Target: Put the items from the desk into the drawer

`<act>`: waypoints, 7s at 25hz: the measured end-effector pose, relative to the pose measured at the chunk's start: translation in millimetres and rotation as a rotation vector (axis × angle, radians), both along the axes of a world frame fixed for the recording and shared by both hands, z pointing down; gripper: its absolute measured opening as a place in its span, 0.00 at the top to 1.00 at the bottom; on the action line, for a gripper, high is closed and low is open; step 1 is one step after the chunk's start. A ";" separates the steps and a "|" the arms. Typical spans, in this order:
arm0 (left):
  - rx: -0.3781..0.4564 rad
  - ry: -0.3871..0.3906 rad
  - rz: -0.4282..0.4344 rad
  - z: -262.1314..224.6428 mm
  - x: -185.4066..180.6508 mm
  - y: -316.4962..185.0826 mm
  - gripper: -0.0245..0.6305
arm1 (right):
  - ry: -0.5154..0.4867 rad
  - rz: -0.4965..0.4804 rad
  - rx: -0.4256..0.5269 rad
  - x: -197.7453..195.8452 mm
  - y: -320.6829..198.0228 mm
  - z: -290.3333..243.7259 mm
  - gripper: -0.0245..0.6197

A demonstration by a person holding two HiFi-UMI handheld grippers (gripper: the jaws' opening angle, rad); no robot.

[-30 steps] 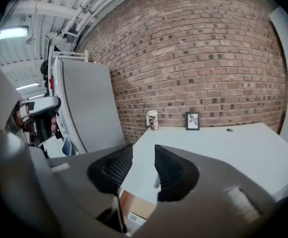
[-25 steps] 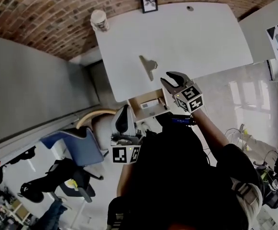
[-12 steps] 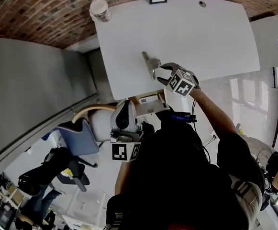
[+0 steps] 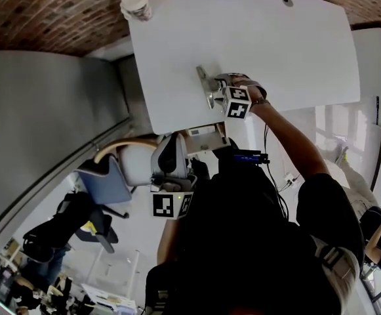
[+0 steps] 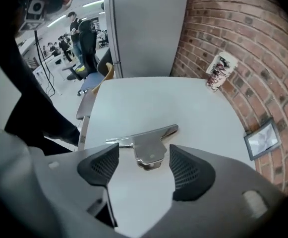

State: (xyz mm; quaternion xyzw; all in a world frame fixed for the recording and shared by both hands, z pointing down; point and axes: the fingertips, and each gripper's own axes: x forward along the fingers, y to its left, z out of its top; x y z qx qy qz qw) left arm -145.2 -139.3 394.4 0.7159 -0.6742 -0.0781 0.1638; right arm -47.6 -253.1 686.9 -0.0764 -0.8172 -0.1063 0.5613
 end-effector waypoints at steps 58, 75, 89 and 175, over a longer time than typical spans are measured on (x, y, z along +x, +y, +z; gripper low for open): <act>0.149 -0.005 0.058 -25.3 0.5 210.1 0.94 | -0.236 0.575 -0.186 44.9 186.4 -48.3 0.52; 0.084 -0.011 0.067 9.0 2.0 225.6 0.94 | -0.209 0.880 -0.359 74.8 263.3 18.7 0.52; -0.048 -0.046 0.070 103.0 10.3 182.1 0.94 | -0.073 1.054 -0.397 61.6 255.2 168.0 0.52; 0.040 -0.173 0.031 0.1 34.8 182.3 0.94 | -0.783 0.979 -0.164 58.5 202.9 -183.6 0.96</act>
